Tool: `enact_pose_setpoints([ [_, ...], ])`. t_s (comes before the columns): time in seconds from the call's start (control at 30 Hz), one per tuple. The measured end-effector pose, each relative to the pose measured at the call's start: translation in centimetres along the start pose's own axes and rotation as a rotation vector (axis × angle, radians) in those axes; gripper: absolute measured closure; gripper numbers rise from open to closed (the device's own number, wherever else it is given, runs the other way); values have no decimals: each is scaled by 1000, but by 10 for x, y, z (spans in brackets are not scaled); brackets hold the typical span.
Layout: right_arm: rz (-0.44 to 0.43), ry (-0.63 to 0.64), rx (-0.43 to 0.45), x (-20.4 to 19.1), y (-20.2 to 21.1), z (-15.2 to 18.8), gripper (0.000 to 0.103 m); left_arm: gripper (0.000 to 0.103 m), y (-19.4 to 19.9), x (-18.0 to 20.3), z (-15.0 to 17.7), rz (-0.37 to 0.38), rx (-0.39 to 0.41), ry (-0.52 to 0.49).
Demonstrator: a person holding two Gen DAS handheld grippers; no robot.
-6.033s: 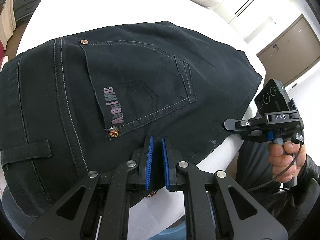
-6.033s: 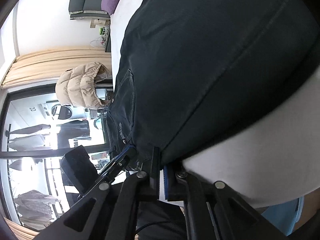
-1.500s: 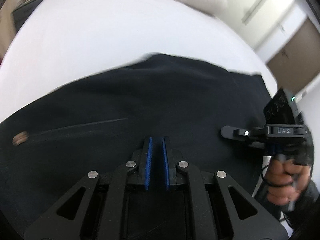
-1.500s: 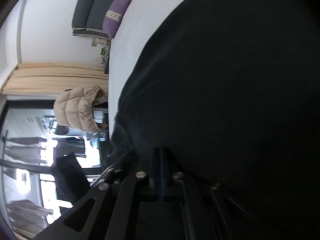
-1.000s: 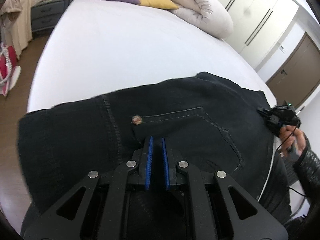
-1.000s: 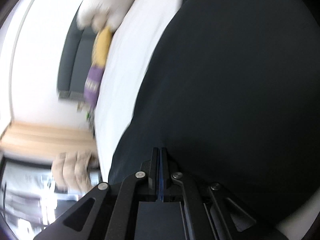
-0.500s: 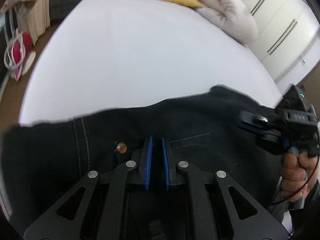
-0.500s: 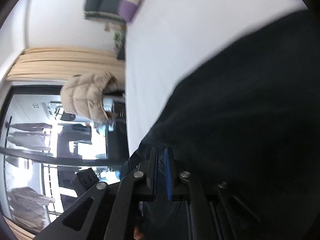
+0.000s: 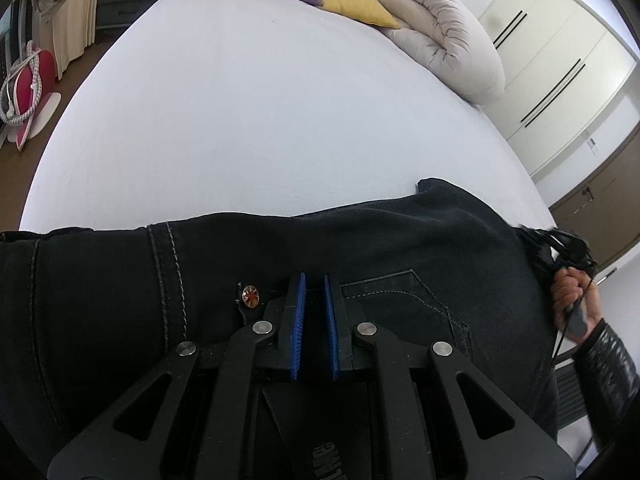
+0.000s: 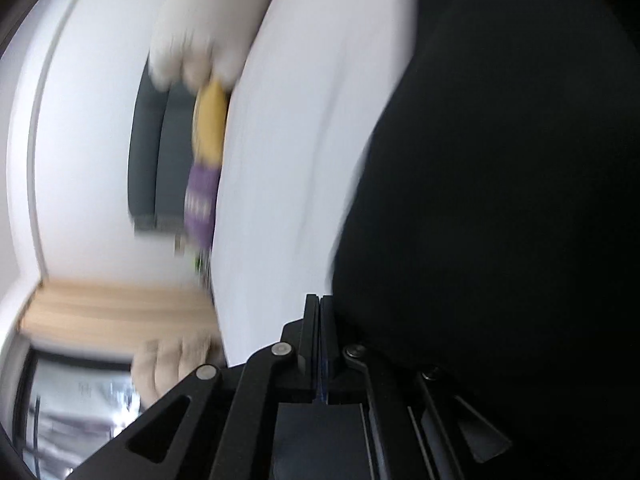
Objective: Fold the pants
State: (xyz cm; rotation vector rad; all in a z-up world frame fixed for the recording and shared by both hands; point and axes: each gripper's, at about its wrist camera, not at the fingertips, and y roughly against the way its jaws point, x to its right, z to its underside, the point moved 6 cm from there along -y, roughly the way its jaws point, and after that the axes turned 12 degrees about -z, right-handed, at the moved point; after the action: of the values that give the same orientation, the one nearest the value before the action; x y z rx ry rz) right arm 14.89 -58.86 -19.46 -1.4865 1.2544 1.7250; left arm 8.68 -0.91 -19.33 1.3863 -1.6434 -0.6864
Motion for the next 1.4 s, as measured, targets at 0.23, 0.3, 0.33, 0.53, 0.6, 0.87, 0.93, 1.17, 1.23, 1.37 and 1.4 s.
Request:
enact_pose_setpoints([
  [0.23,99,-8,344,18,173,-86,86,93,6,6,-4,-28,-1,-6],
  [0.3,38,61,304,-4,180,-62,76,93,17,14,-8,-81,3,-30],
  [0.33,-9,90,252,-7,188,-49,75,93,23,25,-10,-96,18,-43],
  [0.53,-97,138,-98,-7,114,64,62,93,31,121,-4,8,14,-199],
  [0.6,-75,92,-84,19,109,65,84,93,15,132,10,-5,-31,-235],
  [0.87,-51,-19,315,64,249,-40,59,93,-4,109,30,48,-76,-127],
  [0.93,-16,10,381,59,285,-44,37,93,-5,113,31,28,-62,-148],
  [1.17,-61,-66,325,72,266,-18,37,93,-7,117,35,19,-50,-160],
  [1.23,-80,-82,312,59,227,-4,37,93,-6,117,37,16,-48,-164],
  [1.37,-118,-86,294,46,208,-8,38,93,-7,119,39,21,-48,-159],
  [1.4,-127,-90,287,43,203,-12,39,93,-6,119,38,21,-47,-159],
])
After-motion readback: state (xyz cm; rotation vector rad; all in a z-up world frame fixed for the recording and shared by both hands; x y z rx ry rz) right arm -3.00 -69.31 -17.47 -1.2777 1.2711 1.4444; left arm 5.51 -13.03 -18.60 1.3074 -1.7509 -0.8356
